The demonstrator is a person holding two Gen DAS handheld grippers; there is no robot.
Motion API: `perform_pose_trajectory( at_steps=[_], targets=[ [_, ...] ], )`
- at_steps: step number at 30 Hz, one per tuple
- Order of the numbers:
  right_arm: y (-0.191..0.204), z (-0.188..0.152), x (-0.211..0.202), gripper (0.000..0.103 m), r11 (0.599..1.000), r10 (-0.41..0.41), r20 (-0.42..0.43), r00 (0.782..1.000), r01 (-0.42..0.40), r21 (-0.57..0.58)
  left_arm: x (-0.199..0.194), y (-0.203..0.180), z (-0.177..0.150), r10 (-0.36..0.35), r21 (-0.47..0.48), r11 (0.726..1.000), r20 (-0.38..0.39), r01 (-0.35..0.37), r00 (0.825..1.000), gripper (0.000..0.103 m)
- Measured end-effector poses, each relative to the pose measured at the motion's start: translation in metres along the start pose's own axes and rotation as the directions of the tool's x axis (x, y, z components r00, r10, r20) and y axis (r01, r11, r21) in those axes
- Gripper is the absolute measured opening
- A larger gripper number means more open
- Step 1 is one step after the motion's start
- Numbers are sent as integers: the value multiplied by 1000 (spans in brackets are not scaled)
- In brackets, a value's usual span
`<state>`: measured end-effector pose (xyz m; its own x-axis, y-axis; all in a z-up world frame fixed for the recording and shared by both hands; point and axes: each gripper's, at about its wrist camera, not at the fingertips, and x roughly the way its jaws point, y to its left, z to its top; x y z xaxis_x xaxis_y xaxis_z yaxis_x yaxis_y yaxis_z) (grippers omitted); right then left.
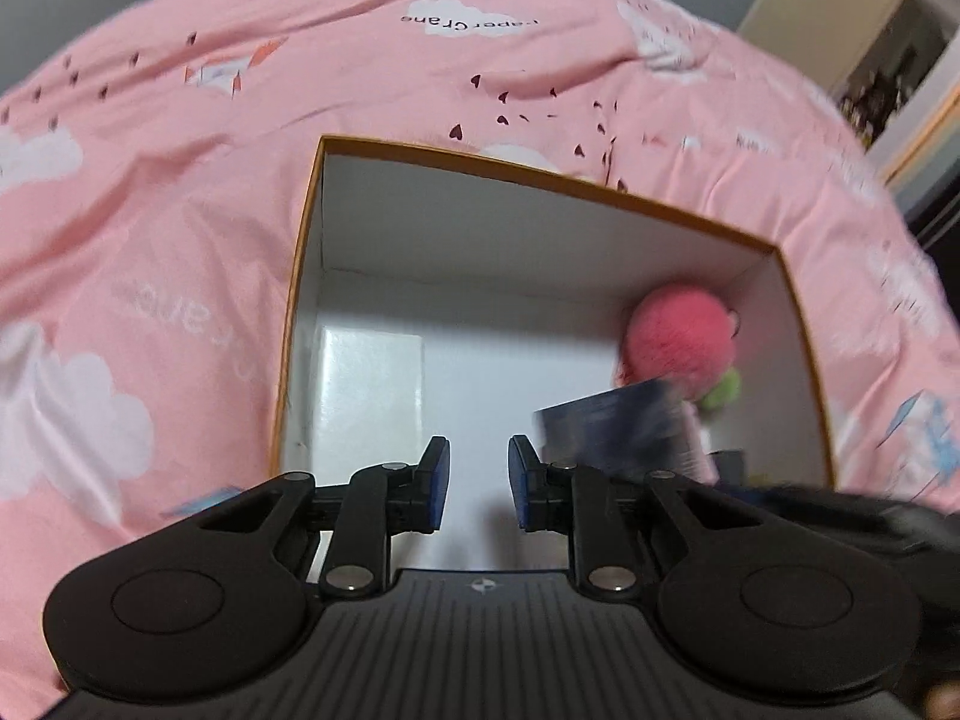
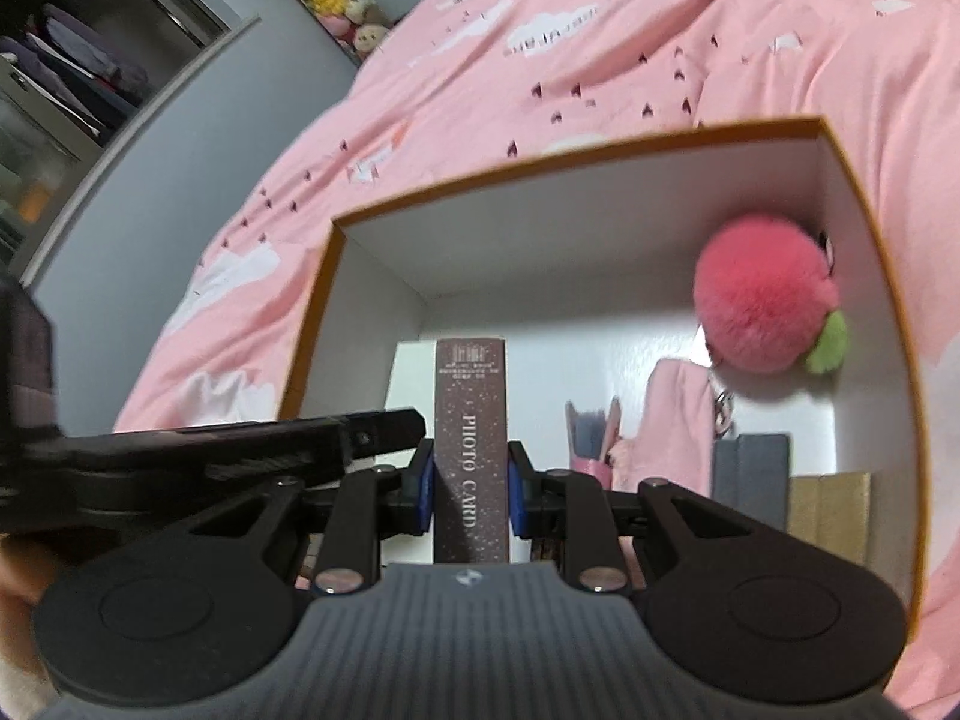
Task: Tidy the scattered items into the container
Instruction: 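Lower the photo card box upright into the box and open the right tool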
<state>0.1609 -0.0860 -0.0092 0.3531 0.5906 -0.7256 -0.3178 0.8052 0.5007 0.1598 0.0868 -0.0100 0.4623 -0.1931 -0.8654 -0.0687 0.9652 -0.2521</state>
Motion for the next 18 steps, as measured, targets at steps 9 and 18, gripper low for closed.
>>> perform_pose_trajectory(
  at_steps=[9,18],
  targets=[
    [7,-10,31,25,993,-114,-55,992,113,-25,10,16,-1,-75,-142,987,-25,70,997,23],
    [8,-12,43,28,987,-156,-100,983,151,-51,42,20,-2,-108,-200,976,-88,89,990,23]
  ],
)
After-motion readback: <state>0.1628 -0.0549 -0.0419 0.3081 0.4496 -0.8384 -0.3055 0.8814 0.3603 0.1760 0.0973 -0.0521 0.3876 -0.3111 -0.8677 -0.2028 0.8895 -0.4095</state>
